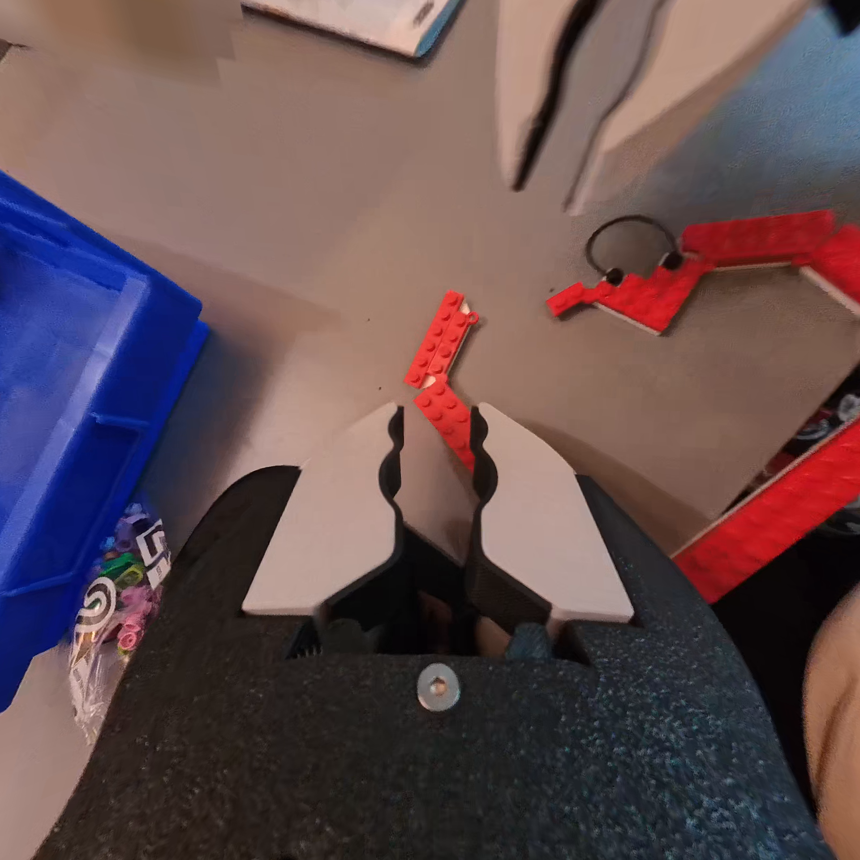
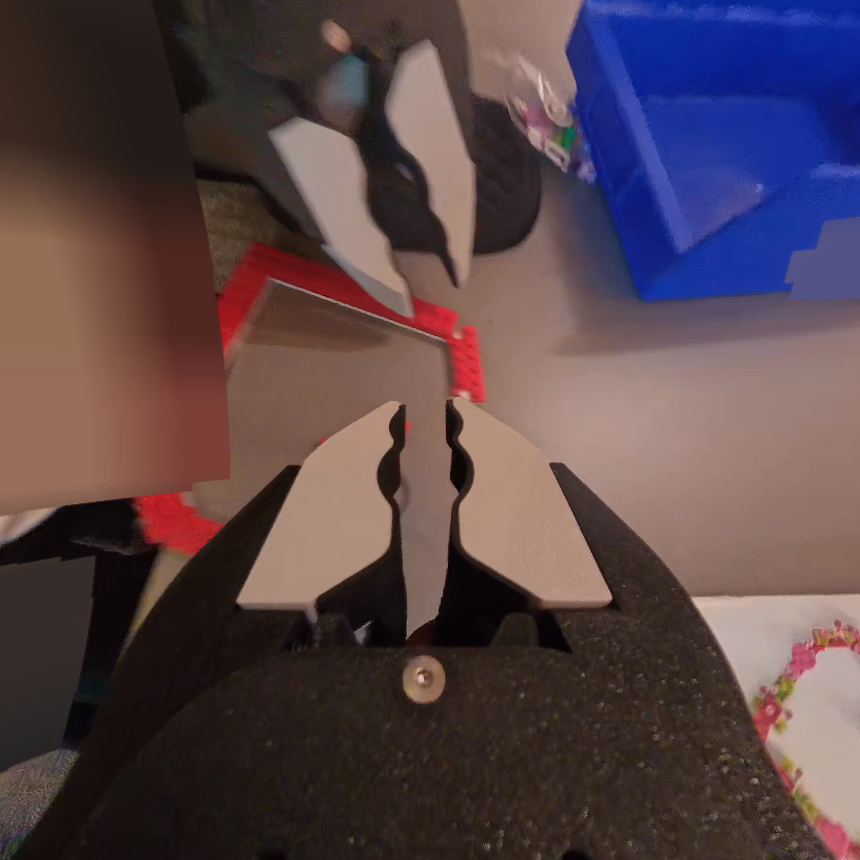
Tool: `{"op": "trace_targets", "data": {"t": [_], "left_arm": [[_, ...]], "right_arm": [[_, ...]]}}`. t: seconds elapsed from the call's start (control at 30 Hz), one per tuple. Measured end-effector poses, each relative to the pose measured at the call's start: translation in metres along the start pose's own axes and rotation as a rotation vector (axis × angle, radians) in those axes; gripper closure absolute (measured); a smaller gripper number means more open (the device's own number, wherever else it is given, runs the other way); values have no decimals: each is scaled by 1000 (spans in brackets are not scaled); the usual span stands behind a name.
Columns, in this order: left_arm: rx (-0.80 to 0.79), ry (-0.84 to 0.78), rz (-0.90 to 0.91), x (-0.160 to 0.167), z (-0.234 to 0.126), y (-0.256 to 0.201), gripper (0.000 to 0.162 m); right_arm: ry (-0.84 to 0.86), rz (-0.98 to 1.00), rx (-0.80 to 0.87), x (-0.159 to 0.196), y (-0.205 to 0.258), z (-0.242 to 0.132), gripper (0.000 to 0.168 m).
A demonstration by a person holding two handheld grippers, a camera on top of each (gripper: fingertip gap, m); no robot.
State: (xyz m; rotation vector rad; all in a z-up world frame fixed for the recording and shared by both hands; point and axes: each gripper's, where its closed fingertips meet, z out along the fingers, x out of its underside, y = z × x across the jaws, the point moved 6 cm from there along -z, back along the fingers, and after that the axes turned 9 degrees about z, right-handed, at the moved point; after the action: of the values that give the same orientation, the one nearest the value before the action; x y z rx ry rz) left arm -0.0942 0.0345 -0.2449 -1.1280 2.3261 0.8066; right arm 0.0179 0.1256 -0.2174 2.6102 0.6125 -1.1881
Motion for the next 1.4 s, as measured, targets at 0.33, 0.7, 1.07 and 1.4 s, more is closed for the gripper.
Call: {"op": "trace_targets", "data": {"t": [0.33,0.7,1.07,1.4], "left_arm": [[64,4,16,-1,11,-4,147],[70,7,51,-2,10,-5,149],[72,-70,276,-8,26,-15,162],[140,-136,203,-12,24,-11,162]], "right_arm": [[195,49,-208,12,-40,57,151],[235,236,-308,12,-34,56,156],[252,185,-30,6,-17,57,160],[228,192,-41,7,-12,57,161]]}}
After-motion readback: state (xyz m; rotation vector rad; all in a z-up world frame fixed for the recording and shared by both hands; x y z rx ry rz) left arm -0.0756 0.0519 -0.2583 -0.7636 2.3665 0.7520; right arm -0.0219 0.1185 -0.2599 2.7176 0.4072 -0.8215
